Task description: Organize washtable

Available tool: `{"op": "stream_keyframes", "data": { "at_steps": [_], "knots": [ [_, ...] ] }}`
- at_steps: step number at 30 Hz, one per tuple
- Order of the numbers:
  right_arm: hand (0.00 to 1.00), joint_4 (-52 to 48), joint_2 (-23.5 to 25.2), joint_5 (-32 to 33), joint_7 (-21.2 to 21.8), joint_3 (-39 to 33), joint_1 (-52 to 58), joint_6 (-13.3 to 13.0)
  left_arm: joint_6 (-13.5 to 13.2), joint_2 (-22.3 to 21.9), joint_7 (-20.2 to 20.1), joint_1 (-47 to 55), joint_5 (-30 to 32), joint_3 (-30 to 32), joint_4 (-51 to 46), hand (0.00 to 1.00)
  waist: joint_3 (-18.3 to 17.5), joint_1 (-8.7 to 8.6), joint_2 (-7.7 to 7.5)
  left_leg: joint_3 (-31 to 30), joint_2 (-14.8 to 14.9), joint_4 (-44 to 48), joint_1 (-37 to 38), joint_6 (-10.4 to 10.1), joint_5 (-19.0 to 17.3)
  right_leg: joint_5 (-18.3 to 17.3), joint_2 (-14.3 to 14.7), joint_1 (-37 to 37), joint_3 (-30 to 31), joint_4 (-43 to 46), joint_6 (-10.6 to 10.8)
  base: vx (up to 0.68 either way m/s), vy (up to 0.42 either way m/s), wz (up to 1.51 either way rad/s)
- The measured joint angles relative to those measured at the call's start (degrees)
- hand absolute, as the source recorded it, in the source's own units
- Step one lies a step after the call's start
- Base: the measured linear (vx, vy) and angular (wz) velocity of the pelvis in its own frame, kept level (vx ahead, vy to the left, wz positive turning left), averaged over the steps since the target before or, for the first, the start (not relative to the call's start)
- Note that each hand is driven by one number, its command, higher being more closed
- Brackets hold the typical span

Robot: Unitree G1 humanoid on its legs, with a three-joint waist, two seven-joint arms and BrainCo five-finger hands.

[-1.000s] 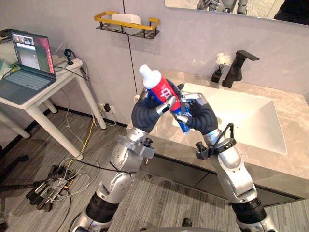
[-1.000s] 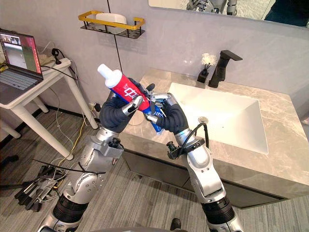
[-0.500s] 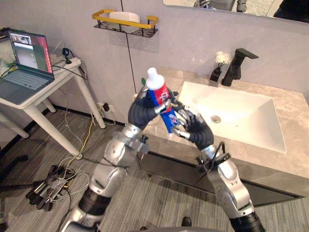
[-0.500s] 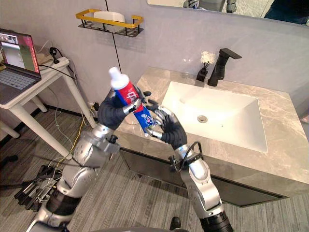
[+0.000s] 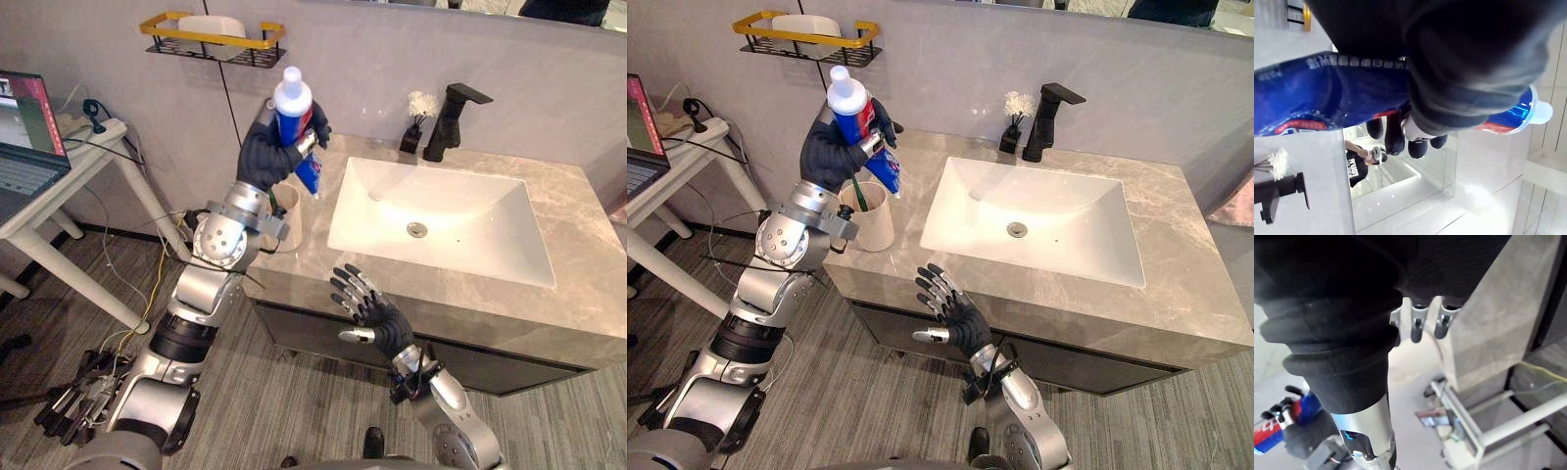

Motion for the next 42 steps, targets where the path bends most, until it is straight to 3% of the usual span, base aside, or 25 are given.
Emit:
{"op": "stream_keyframes", "data": {
  "at_steps": [11,21,42],
  "knots": [
    [0.0,0.1,0.34,-0.03,-0.01,-0.51,3.64,-0.07,-0.57,-1.11,2.42,-2.11,5.97,3.04,2.57,1.0,0.07,-0.2,-0.12,0.56,0.05,0.1,-0.3,0.04,-0.02,0.21,0.1,-0.56,0.49,0.01,0.0,-0.01,-0.001,-0.03],
    [0.0,0.08,1.89,1.14,-0.15,-1.7,4.04,-0.36,-0.58,-1.77,3.65,-1.31,6.6,6.15,2.63,1.0,0.66,-0.08,-1.0,0.56,0.05,0.08,-0.78,0.09,-0.06,0.21,0.12,-1.03,0.52,0.01,0.0,0.0,0.0,0.0],
    [0.0,-0.04,2.05,1.14,-0.08,-2.92,4.82,-0.41,-0.59,-4.01,3.62,3.61,7.17,6.98,2.6,1.0,1.04,-0.07,-1.0,1.08,0.07,1.04,-0.88,0.35,-0.87,0.22,0.14,-0.98,1.14,0.02,0.02,0.0,0.0,-0.01]
  ]
}}
